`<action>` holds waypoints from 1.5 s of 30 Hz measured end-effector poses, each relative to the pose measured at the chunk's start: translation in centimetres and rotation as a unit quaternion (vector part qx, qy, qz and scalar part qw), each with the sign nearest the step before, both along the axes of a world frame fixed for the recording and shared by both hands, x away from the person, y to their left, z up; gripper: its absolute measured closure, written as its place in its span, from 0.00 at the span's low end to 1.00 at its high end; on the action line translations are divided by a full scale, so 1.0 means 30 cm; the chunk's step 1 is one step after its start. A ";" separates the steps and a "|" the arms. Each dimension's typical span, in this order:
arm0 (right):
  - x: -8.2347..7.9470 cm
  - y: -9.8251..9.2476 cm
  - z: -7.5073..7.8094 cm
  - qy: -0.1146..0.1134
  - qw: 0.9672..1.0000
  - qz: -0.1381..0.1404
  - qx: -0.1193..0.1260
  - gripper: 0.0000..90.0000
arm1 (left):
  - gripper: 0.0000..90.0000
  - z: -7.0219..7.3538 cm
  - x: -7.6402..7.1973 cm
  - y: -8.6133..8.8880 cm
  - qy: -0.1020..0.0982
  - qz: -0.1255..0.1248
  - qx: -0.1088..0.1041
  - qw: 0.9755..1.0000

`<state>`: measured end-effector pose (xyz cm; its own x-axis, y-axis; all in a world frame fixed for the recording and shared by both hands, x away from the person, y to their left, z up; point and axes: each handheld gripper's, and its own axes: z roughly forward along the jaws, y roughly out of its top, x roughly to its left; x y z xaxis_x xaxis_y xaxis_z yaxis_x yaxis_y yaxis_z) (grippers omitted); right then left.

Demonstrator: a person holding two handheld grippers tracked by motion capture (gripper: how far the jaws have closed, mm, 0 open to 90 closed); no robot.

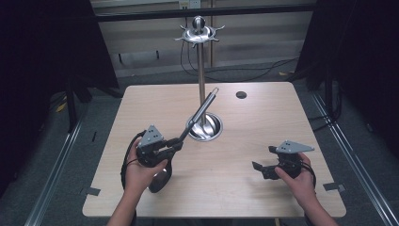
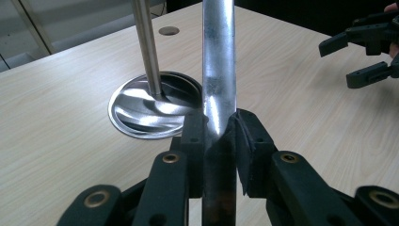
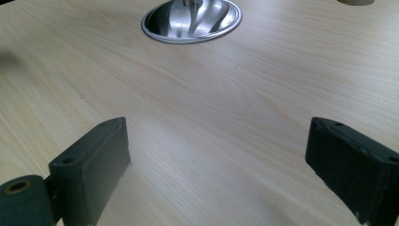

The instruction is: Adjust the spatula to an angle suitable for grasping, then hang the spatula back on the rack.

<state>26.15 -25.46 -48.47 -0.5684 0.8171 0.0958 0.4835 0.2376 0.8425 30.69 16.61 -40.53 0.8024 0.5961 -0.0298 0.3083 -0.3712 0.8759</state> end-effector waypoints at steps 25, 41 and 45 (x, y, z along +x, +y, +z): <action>0.016 0.031 0.007 -0.004 1.000 0.009 -0.003 0.07 | 0.84 0.071 -0.051 0.052 -0.058 0.025 -0.039 0.997; 0.016 0.040 0.005 -0.004 1.000 0.017 -0.007 0.07 | 0.84 0.153 -0.070 0.079 -0.119 0.059 -0.081 0.988; 0.017 0.039 0.005 -0.004 1.000 0.017 -0.007 0.07 | 0.84 0.171 -0.064 0.074 -0.125 0.066 -0.090 0.986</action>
<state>26.65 -24.29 -48.33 -0.5968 0.7984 0.0801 0.4688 0.2659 0.8423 28.77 18.84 -35.39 0.7137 0.6991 0.0440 0.1101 -0.1740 0.9786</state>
